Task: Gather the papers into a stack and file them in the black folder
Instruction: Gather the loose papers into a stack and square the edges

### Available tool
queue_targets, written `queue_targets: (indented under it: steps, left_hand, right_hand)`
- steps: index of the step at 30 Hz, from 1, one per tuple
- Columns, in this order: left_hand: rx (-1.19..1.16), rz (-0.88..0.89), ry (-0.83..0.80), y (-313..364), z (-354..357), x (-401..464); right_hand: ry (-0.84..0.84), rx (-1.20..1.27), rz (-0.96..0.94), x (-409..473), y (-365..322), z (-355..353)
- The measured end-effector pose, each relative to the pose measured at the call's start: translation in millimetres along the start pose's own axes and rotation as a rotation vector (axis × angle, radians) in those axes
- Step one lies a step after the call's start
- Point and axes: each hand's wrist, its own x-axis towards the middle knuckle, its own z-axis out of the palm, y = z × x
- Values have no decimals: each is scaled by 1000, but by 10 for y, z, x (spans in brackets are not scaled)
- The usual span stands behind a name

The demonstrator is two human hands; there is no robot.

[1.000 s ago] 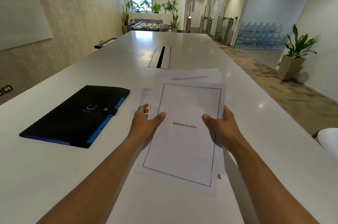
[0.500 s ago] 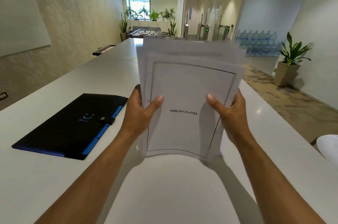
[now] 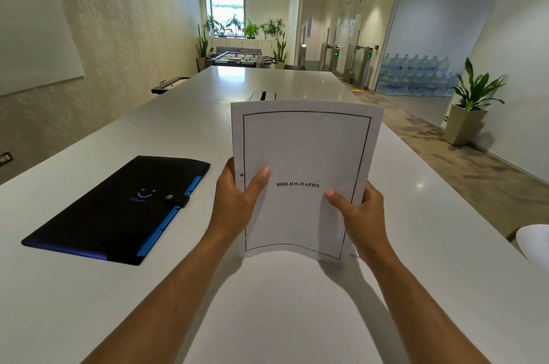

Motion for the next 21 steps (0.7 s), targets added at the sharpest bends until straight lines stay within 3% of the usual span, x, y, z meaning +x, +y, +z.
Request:
queue_targets:
  steps: [5, 11, 15, 21]
  left_hand:
    - [133, -73, 108, -229, -70, 237]
    - [895, -351, 60, -776, -269, 476]
    - [1119, -470, 4, -906, -200, 493]
    - [1307, -464, -22, -998, -97, 581]
  right_hand:
    - [108, 1, 64, 64, 19, -138]
    - [242, 219, 335, 79, 179, -325]
    - [256, 288, 444, 2, 426, -353]
    - [259, 274, 513, -110, 680, -328]
